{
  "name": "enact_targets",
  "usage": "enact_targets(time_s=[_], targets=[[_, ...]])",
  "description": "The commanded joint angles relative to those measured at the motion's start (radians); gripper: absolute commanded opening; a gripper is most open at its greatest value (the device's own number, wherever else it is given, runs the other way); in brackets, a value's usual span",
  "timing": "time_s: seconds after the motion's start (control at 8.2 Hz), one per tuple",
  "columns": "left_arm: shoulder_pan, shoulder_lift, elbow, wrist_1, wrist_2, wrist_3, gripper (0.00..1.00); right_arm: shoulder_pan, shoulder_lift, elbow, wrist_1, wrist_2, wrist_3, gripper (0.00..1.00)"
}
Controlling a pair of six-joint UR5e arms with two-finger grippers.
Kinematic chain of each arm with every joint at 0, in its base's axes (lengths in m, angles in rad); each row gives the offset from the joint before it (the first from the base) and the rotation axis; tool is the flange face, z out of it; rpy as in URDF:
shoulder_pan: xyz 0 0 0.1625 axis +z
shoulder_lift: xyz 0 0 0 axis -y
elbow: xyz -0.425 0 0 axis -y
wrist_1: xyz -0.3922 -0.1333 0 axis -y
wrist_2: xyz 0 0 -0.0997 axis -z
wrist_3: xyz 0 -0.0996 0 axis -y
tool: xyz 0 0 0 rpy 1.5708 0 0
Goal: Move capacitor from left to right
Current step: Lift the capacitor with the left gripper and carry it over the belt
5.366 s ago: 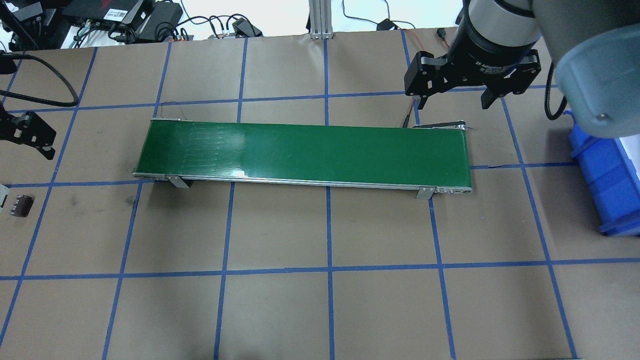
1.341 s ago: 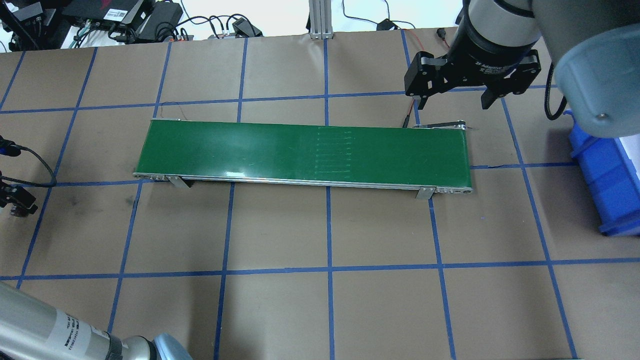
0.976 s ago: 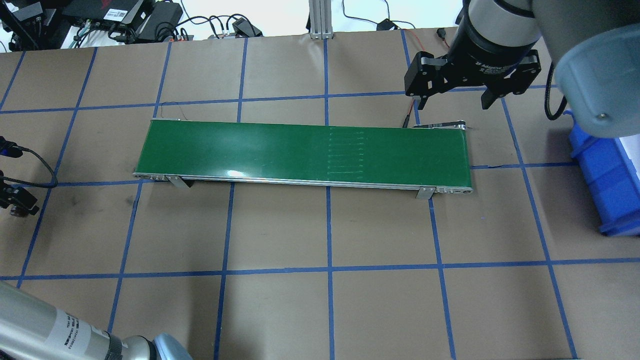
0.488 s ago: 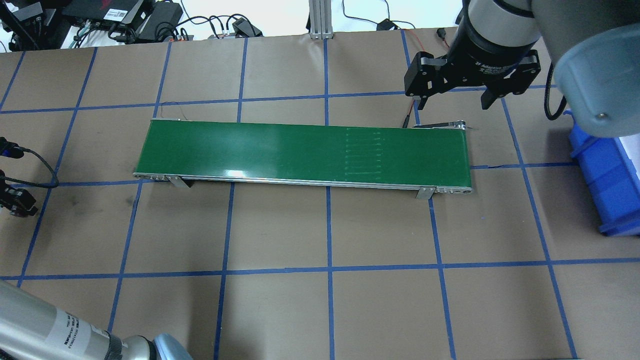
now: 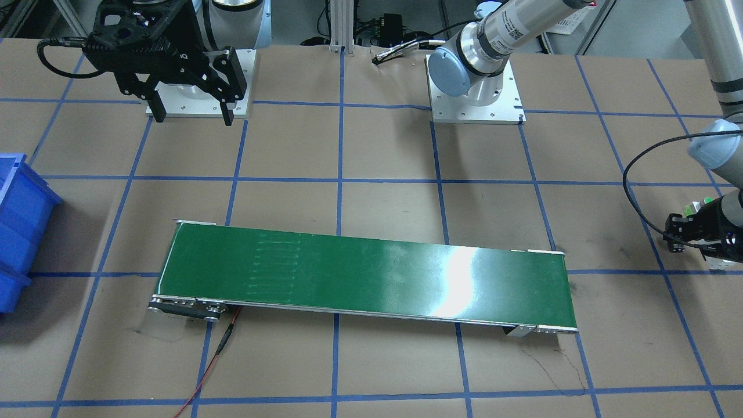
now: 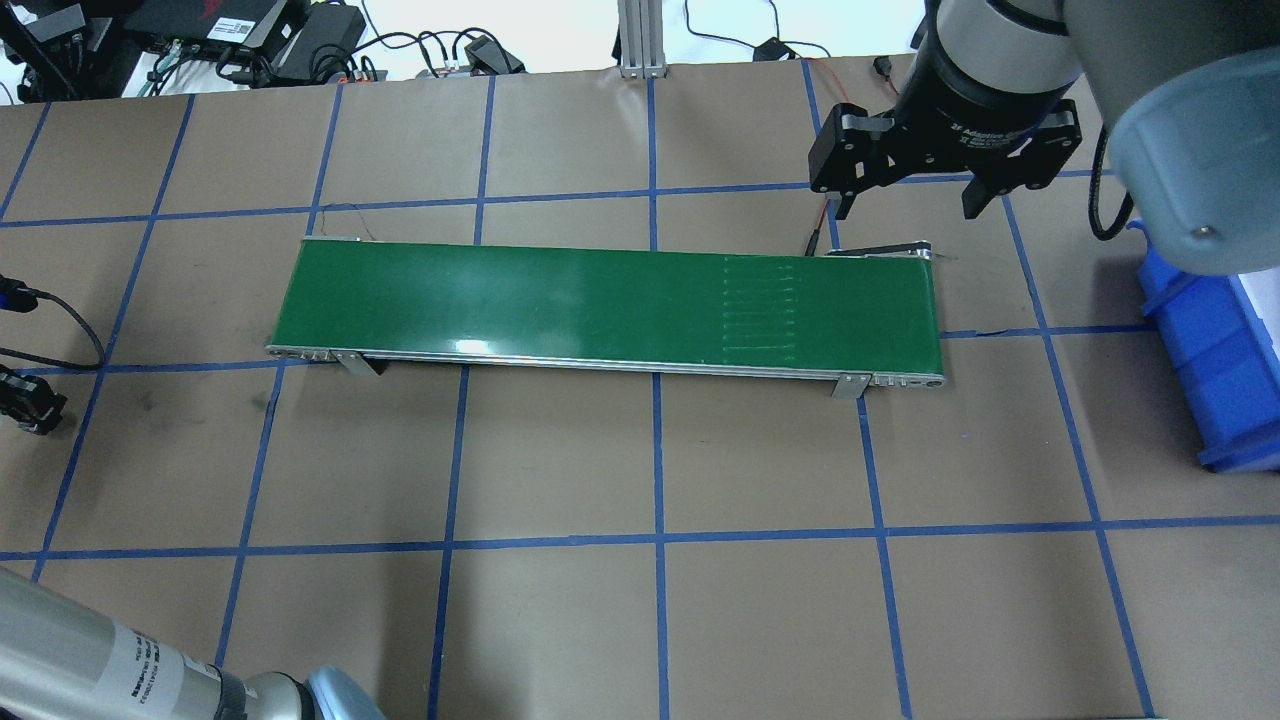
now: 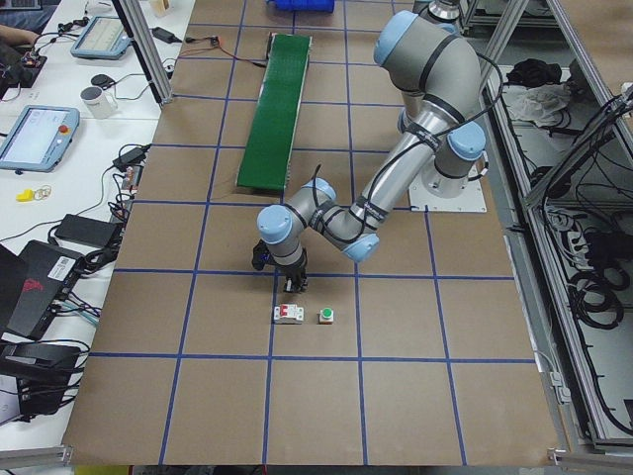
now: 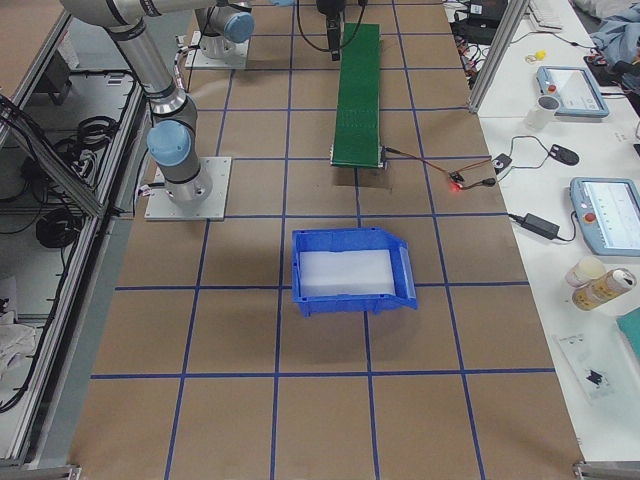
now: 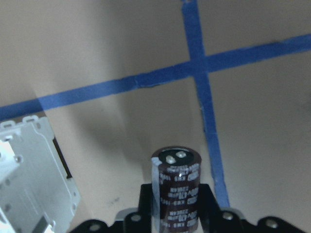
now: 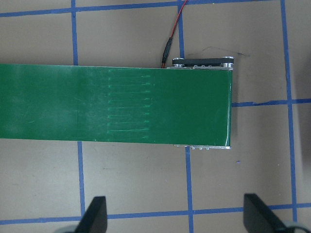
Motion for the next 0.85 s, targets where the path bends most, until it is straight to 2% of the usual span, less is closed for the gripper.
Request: enact_targets(time_s=[0.0,0.12,0.37,0.61,0.73], targets=[[-0.017,0.122,0.002,-0.136,-0.013,-0.06,0.0,0.0,0.001,0.0,0.0,0.0,0.0,1.0],[-0.055,0.195,0.002,-0.162,-0.021,-0.129,0.0,0.0,0.001,0.0,0.001,0.0,0.0,1.0],[-0.217,0.285,0.004,-0.163,-0.088,-0.264,0.0,0.0,0.001,0.0,0.0,0.0,0.0,1.0],[-0.363,0.287,0.004,-0.153,-0.195,-0.457,0.0,0.0,0.001,0.0,0.001,0.0,0.0,1.0],[-0.414,0.276,0.004,-0.149,-0.2,-0.566,0.0,0.0,0.001,0.0,0.002,0.0,0.0,1.0]])
